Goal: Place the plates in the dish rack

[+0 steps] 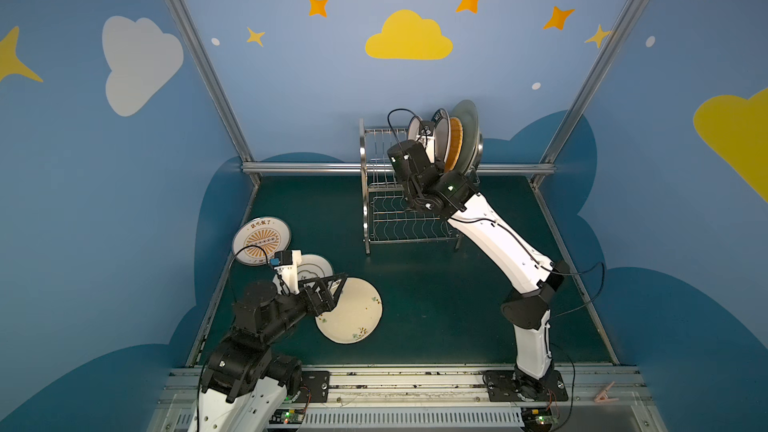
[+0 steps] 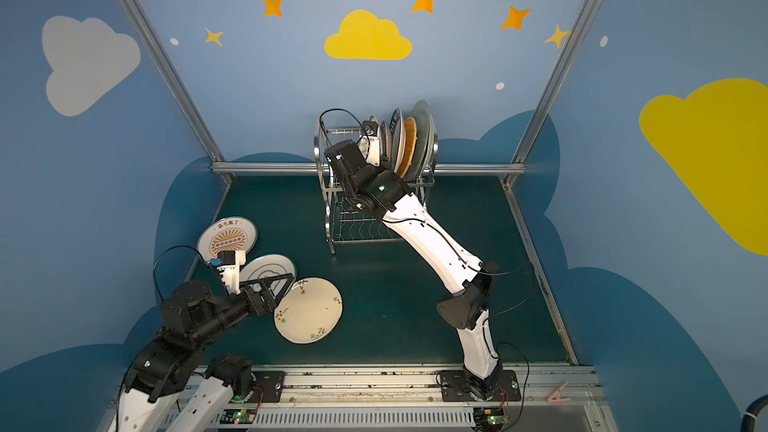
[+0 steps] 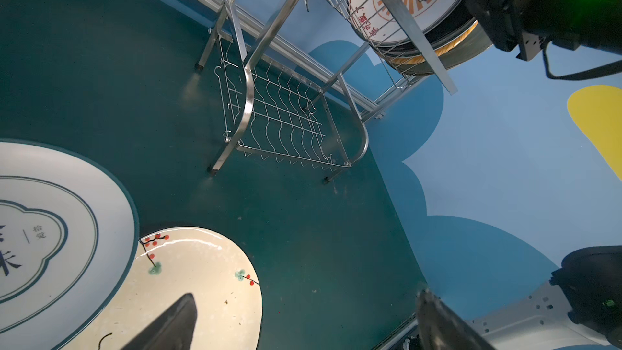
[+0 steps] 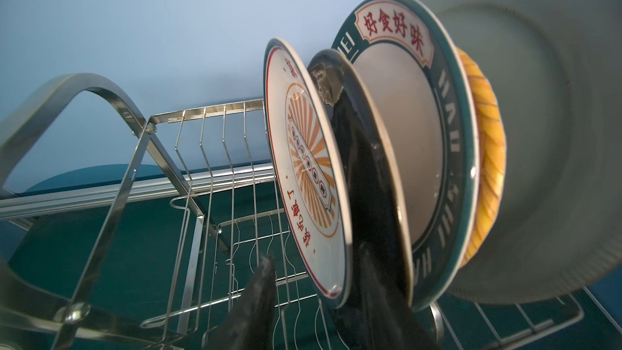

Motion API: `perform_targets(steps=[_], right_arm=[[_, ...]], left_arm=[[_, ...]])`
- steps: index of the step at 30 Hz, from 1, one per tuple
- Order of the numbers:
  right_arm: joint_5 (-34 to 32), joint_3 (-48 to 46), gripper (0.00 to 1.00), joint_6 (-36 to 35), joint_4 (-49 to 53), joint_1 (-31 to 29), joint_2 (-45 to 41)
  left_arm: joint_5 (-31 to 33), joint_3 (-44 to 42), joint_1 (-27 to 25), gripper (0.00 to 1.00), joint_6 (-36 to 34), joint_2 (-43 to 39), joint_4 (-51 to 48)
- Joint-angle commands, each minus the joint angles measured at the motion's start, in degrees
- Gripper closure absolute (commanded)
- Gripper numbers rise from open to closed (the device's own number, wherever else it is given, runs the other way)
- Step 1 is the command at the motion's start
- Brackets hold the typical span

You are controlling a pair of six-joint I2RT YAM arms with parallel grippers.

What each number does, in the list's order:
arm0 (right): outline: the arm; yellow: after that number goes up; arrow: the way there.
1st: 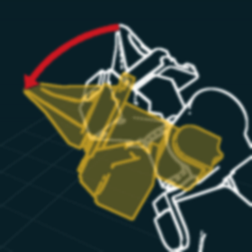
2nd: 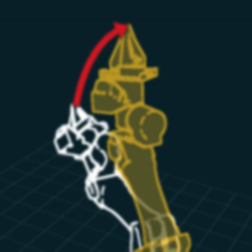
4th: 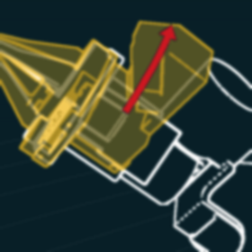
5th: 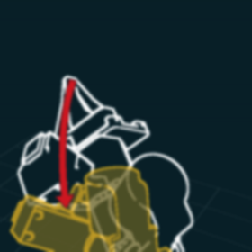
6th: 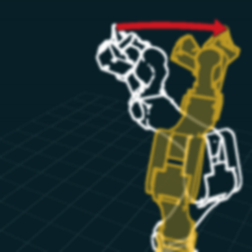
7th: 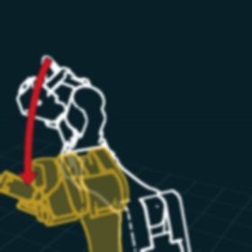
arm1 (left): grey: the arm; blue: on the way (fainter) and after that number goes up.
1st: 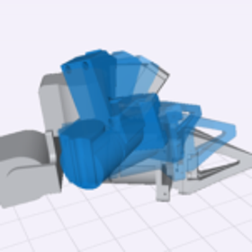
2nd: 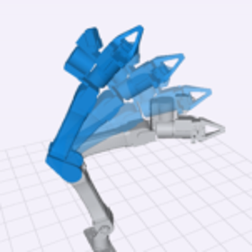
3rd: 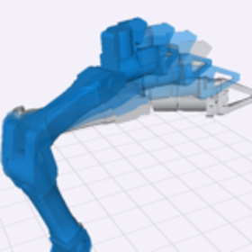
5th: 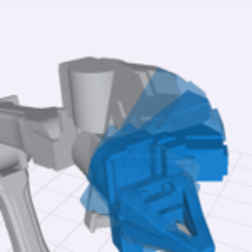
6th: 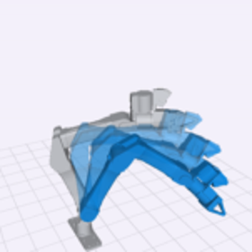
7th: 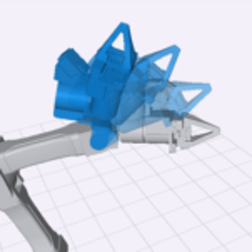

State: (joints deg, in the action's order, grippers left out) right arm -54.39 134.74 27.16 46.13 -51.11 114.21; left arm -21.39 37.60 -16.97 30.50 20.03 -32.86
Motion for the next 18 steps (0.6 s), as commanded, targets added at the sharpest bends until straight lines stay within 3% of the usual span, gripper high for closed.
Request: perform_targets(steps=[1, 11, 18], right_arm=[[0.3, 0.8, 0.57, -0.1, -0.2, -0.4, -2.6], [0.6, -0.7, 0.5, -0.1, -1.2, -1.1, -4.6], [1.2, -2.2, 0.39, -1.4, -2.8, -1.8, -6.3]], left_arm=[[0.1, -0.2, 0.2, 0.0, -0.2, -0.1, 0.4], [0.3, -0.2, 0.3, 0.0, -0.2, 0.0, 0.4], [0.4, -0.2, 0.3, 0.0, 0.0, 0.2, 0.3]])
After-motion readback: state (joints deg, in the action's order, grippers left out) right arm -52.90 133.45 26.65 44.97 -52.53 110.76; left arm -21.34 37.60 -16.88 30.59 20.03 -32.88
